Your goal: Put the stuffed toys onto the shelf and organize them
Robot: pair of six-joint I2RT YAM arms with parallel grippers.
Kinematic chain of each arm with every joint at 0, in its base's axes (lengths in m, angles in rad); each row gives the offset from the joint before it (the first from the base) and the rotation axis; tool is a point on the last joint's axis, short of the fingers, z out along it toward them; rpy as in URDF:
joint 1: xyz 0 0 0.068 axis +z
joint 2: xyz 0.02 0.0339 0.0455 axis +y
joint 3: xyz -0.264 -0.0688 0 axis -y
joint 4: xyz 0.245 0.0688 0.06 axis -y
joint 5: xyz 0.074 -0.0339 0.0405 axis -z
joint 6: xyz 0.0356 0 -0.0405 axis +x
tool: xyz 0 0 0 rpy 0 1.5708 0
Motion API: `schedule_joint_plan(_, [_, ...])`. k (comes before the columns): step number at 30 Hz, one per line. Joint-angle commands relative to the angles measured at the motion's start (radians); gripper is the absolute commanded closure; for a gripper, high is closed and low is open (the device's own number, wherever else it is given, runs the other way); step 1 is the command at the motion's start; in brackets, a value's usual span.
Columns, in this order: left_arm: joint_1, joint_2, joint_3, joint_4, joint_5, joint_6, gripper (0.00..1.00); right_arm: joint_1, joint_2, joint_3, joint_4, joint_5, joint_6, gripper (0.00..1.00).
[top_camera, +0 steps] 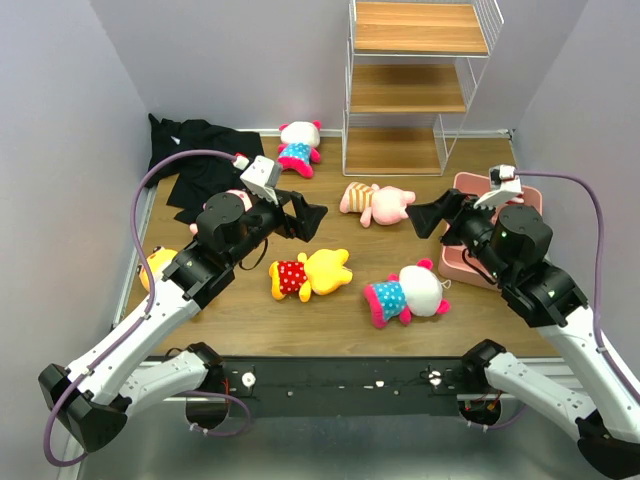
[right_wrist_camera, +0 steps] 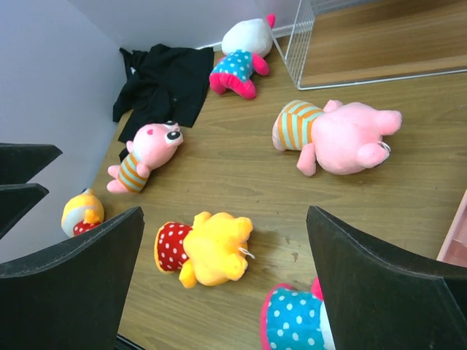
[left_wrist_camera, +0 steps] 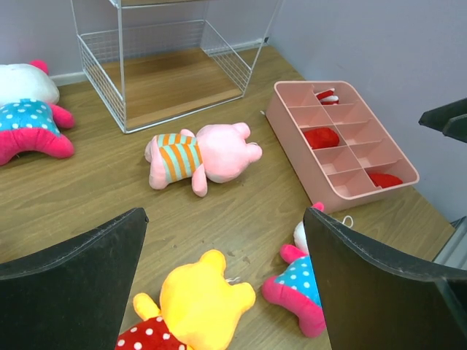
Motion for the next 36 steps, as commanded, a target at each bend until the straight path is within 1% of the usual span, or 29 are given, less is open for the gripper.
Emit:
schedule_joint_plan(1, [-0.005, -0.021, -0.004, 0.002, 0.008, 0.022, 0.01, 0.004, -0.012, 0.003, -0.008, 0.011, -0.010, 0.00])
schedule_joint_plan(8, [-0.003, -0.029, -0.006, -0.001, -0.004, 0.029, 0.01, 0.004, -0.035, -0.019, -0.008, 0.005, -0.005, 0.00])
schedule_joint_plan(13, [-0.005, -0.007, -0.003, -0.016, -0.015, 0.028, 0.01, 0.004, -0.061, -0.069, 0.003, 0.008, -0.015, 0.00])
schedule_joint_plan(14, [-0.006, 0.001, 0.002, -0.021, -0.042, 0.028, 0.01, 0.004, -0.066, -0.073, -0.002, 0.016, -0.013, 0.00])
schedule_joint_plan(18, [-0.008, 0.054, 0.039, -0.097, -0.125, 0.045, 0.01, 0.004, -0.098, -0.111, -0.014, 0.037, -0.005, 0.00])
schedule_joint_plan(21, [-0.023, 0.108, 0.074, -0.148, -0.190, 0.066, 0.02, 0.004, -0.134, -0.157, 0.029, -0.018, -0.051, 0.01])
schedule_joint_plan(22, [-0.032, 0.138, 0.086, -0.191, -0.217, 0.080, 0.03, 0.004, -0.141, -0.168, 0.046, -0.032, -0.059, 0.03])
schedule_joint_plan(24, [-0.051, 0.169, 0.128, -0.251, -0.219, 0.112, 0.04, 0.004, -0.162, -0.189, 0.055, -0.055, -0.061, 0.05])
schedule_joint_plan(25, [-0.060, 0.194, 0.143, -0.315, -0.195, 0.150, 0.06, 0.004, -0.168, -0.194, 0.058, -0.062, -0.061, 0.07])
schedule_joint_plan(27, [-0.089, 0.217, 0.169, -0.369, -0.202, 0.189, 0.09, 0.003, -0.182, -0.214, 0.060, -0.079, -0.061, 0.08])
schedule_joint_plan(28, [-0.130, 0.228, 0.175, -0.409, -0.222, 0.225, 0.12, 0.004, -0.197, -0.220, 0.066, -0.079, -0.062, 0.09])
schedule_joint_plan(30, [-0.187, 0.269, 0.175, -0.438, -0.311, 0.264, 0.15, 0.004, -0.213, -0.246, 0.076, -0.078, -0.062, 0.09])
schedule_joint_plan(31, [-0.235, 0.286, 0.174, -0.461, -0.337, 0.284, 0.20, 0.004, -0.228, -0.253, 0.087, -0.078, -0.062, 0.10])
schedule_joint_plan(32, [-0.250, 0.327, 0.175, -0.470, -0.360, 0.311, 0.24, 0.004, -0.234, -0.260, 0.090, -0.079, -0.065, 0.10])
schedule_joint_plan(34, [-0.263, 0.367, 0.178, -0.489, -0.356, 0.316, 0.31, 0.004, -0.248, -0.269, 0.095, -0.082, -0.068, 0.11])
schedule_joint_plan(36, [-0.263, 0.416, 0.189, -0.490, -0.325, 0.319, 0.32, 0.004, -0.266, -0.270, 0.093, -0.092, -0.071, 0.11])
